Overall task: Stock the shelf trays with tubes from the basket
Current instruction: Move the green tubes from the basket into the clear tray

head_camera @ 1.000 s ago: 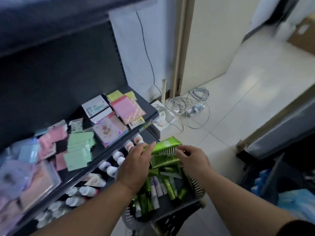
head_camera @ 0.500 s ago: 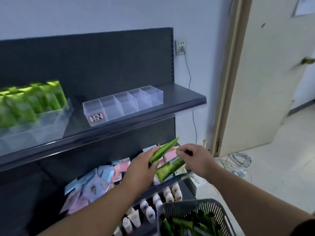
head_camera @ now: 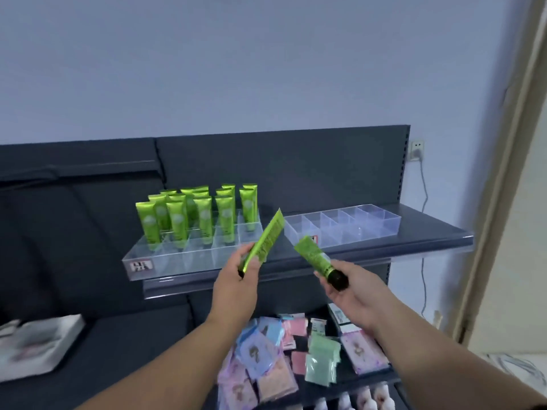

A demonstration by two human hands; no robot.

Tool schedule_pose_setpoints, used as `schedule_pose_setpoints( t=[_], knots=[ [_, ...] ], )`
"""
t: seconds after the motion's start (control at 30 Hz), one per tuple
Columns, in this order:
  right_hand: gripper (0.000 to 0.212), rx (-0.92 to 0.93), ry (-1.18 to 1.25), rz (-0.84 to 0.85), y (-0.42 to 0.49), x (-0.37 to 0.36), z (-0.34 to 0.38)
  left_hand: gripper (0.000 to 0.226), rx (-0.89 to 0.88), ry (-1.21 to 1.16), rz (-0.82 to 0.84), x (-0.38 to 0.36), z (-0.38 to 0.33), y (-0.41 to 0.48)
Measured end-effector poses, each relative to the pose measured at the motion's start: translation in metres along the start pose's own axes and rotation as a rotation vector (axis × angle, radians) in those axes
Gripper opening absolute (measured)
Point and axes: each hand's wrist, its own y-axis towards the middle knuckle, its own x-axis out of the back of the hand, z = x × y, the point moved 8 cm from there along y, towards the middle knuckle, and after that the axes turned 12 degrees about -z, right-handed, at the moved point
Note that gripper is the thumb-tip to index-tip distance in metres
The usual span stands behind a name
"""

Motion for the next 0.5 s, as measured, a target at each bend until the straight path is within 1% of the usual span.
schedule_pose_setpoints(
  t=[0.07,0.17,0.3,0.37,0.43,0.5],
  knots=[
    [0.014,-0.008,-0.057,0.059,-0.008,-0.033,-0.016,0.021,0.054,-0.034,-0.002,0.026,0.006,0.011],
    [0.007,0.069,-0.165,0.115,-0.017,-0.073,-0.031,0.016,0.083,-0.048,0.004,0.06,0.012,0.025],
    [0.034,0.229,-0.311,0.142,-0.024,-0.109,-0.038,0.016,0.165,-0.101,0.044,0.09,0.02,0.044],
    [0.04,0.304,-0.391,0.158,-0.026,-0.122,-0.037,0.019,0.218,-0.169,0.055,0.095,0.022,0.055],
    [0.033,0.361,-0.477,0.173,-0.025,-0.134,-0.036,0.024,0.263,-0.21,0.09,0.094,0.025,0.062],
    [0.018,0.419,-0.562,0.143,-0.022,-0.142,-0.03,0.032,0.29,-0.218,0.132,0.087,0.029,0.067]
  ],
)
